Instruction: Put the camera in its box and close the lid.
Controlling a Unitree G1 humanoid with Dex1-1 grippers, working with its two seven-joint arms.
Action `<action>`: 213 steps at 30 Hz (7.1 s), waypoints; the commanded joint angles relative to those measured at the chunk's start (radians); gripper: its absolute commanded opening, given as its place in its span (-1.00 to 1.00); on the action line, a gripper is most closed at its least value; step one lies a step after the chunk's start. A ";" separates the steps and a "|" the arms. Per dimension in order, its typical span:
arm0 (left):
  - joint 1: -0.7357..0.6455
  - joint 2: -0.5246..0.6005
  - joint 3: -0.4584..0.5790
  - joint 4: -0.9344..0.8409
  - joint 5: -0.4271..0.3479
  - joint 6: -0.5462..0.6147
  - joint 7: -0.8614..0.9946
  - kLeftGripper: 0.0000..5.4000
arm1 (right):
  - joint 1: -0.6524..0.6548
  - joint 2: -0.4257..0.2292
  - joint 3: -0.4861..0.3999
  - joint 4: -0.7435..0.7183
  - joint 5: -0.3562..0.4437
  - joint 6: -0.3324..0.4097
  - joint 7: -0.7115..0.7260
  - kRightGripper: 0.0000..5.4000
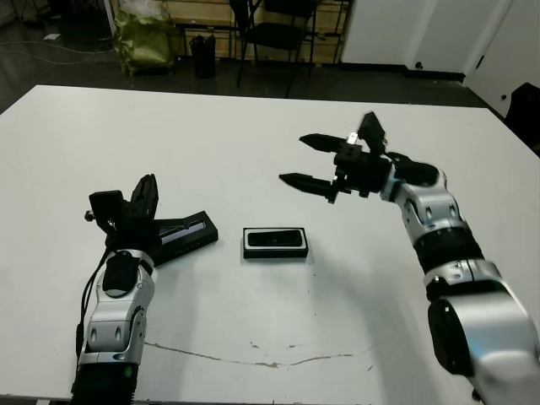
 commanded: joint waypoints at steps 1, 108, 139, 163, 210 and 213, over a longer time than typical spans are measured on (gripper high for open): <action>-0.002 0.000 0.003 0.014 -0.004 0.010 -0.006 -1.00 | 0.071 -0.014 0.036 -0.072 -0.050 -0.034 -0.070 0.12; -0.166 0.579 0.070 0.222 -0.247 0.053 -0.924 -0.51 | 0.310 -0.134 -0.170 -0.104 0.169 0.038 -0.303 -1.00; -0.369 0.550 -0.013 0.792 -0.240 -0.238 -1.537 0.99 | 0.417 -0.102 -0.163 -0.364 0.123 0.173 -0.526 -1.00; -0.198 0.587 -0.069 0.457 -0.185 -0.005 -1.340 0.99 | 0.421 -0.098 -0.166 -0.343 0.125 0.135 -0.511 -1.00; -0.369 0.456 -0.062 1.030 -0.122 -0.305 -1.392 0.99 | 0.423 -0.089 -0.180 -0.293 0.159 0.065 -0.430 -1.00; -0.378 0.459 -0.060 1.034 -0.112 -0.260 -1.391 0.99 | 0.419 -0.088 -0.182 -0.279 0.160 0.055 -0.423 -1.00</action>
